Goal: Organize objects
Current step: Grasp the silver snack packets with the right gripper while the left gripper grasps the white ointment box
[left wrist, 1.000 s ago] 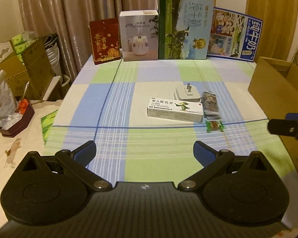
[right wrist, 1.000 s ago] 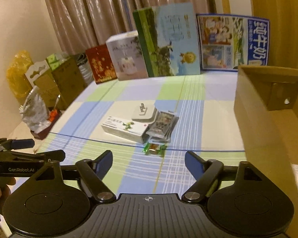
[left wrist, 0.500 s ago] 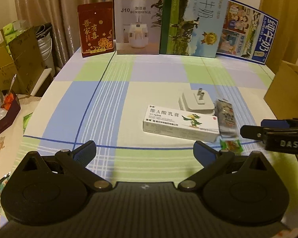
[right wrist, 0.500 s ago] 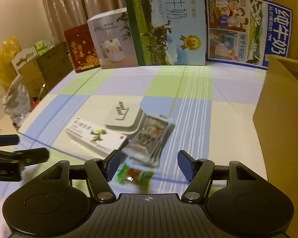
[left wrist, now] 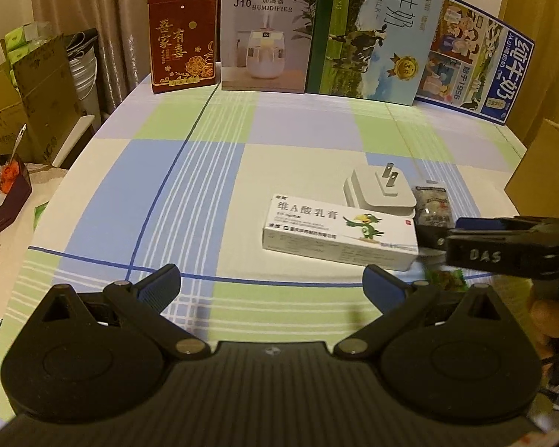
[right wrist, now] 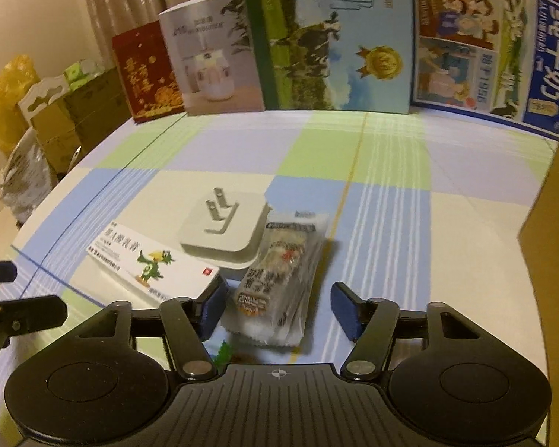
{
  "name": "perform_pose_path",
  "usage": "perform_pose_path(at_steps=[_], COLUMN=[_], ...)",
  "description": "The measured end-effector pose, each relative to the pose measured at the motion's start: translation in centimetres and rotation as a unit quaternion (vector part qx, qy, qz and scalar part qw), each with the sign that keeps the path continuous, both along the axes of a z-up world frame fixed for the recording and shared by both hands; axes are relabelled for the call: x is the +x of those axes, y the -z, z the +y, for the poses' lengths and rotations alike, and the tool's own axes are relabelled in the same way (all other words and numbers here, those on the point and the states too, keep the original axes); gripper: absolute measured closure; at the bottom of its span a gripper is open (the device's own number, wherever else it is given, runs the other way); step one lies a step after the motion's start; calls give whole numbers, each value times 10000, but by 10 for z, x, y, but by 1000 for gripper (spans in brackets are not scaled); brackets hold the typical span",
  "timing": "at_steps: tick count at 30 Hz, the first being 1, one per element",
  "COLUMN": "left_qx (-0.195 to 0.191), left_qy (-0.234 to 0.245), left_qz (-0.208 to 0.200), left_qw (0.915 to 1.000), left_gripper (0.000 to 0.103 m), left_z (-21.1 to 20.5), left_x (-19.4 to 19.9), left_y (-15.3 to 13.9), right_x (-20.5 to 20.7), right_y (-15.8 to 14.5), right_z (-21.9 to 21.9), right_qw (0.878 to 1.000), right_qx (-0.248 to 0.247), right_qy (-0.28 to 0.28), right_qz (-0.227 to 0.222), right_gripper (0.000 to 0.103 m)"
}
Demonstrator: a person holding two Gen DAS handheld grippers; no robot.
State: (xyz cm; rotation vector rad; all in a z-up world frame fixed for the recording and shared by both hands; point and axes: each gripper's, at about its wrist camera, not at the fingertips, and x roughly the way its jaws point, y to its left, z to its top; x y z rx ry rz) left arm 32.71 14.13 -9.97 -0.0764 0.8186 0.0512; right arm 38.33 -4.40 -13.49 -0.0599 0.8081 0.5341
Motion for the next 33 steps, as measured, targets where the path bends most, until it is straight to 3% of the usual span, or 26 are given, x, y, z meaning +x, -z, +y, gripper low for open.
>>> perform_pose_path(at_steps=[2,4,5,13,19,27,30,33], left_qx=[-1,-9,-2,-93,-218,-493,-724,-545], left_qy=[-2,15,16,-7,-29,-192,-196,-132], left_qz=[9,20,22,16,11,22,103,51], left_qw=[10000,10000,10000,10000,9998,9986,9971,9984], left_gripper=[1,1,1,1,1,1,1,2], left_z=[0,0,-1,3,6,1,-4,-14], left_x=[0,0,-1,-2,-2,15,25,35], left_y=[1,1,1,3,5,14,16,18], right_x=[-2,-3,-3,-18,-39,-29,-25,-24], right_y=[0,0,-1,-8,-13,-8,-10,-15], right_z=[2,2,1,3,13,-7,-9,-14], right_qw=[9999,9999,9998,9948,9800,9876,9908,9932], right_qx=[-59,-62,-40,-37,71,555,422,273], right_qy=[-99,-138,-155,-911,-1869,-1152,-1013,-916], right_qz=[-32,23,73,451,681,912,796,662], right_gripper=[63,68,80,82,84,84,84,84])
